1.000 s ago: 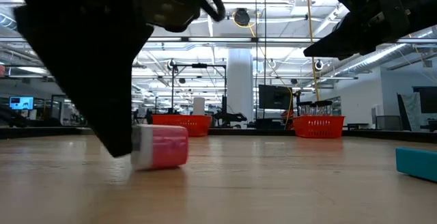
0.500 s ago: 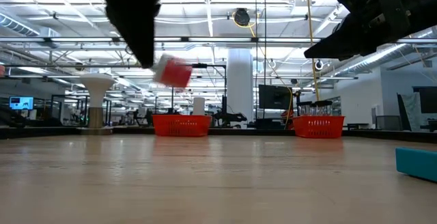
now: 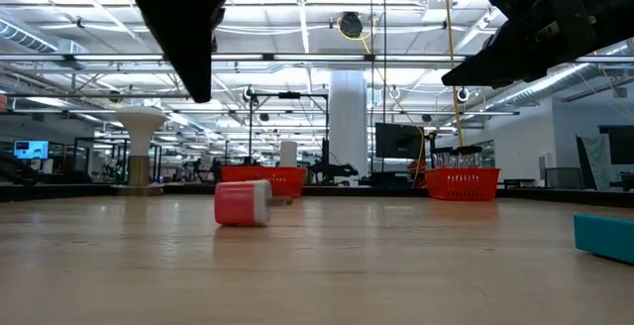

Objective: Pick & Place Office items
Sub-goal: Put the pink charger adapter into the top left red basket

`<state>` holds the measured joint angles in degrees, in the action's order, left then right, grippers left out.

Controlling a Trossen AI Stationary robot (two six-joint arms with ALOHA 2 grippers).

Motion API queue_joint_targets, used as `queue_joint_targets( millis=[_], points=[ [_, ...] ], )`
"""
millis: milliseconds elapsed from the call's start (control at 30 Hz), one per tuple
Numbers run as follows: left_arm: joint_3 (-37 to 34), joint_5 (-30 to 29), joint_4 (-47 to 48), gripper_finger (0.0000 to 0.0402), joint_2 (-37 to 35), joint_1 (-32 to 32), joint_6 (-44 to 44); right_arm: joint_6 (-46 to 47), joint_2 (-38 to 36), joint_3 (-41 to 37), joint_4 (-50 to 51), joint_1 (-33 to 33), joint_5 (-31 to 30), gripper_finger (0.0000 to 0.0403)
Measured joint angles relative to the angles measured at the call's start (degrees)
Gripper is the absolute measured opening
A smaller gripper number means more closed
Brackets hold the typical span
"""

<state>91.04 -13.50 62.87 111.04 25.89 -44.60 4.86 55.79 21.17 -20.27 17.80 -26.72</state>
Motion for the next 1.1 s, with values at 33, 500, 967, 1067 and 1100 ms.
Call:
queue_joint_targets(
  millis=[33,500,967,1067,1100],
  points=[
    [-0.77,0.41,-1.47,0.0061,0.00,-0.09,-0.72,0.00,0.00,0.00,0.00,0.01,0.00,0.0002],
    [-14.28,2.83,-28.54,0.0271,0.11,-4.37,20.03,-0.01,0.00,-0.02,0.00,0.01,0.00,0.0002],
    [-17.05,5.80,-33.87,0.0215,0.37,-6.06,25.44,-0.22,0.00,-0.02,0.00,-0.01,0.00,0.0002],
    [-17.07,5.77,-33.12,0.0202,0.37,-6.06,25.41,-0.22,0.00,-0.02,0.00,-0.01,0.00,0.0002],
    [-17.07,5.77,-32.84,0.0198,0.39,-6.06,25.17,-0.22,0.00,-0.02,0.00,-0.01,0.00,0.0002]
  ],
)
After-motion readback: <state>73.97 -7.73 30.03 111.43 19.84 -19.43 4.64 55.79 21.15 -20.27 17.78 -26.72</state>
